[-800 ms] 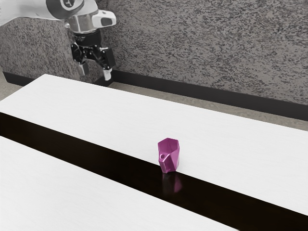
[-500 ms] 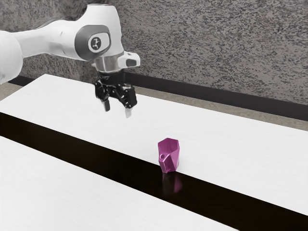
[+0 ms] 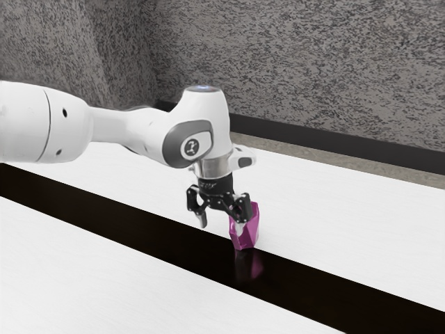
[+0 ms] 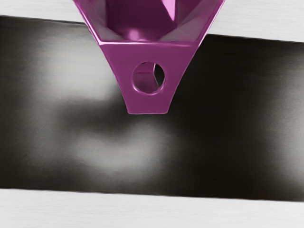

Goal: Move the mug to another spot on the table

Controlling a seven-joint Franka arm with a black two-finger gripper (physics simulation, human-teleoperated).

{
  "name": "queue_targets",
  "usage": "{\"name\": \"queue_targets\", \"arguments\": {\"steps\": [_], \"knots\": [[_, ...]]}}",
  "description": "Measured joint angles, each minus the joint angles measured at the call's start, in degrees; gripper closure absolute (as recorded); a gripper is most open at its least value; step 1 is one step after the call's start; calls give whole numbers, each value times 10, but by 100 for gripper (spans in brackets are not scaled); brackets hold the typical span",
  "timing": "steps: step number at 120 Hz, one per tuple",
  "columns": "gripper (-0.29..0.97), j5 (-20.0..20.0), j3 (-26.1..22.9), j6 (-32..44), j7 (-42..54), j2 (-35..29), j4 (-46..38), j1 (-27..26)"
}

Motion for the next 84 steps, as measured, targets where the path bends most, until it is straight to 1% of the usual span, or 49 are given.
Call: {"name": "queue_targets", "arguments": {"steps": [13,25,37,63,84], "knots": [[0,9,0,24,-22,16,0,-9],[0,34,0,44,-37,32,0,-14],[0,47,2,73,-46,54,1,-15],[0,56,10,131,-54,81,4,-14],[0,58,15,159,-55,89,5,-14]]}}
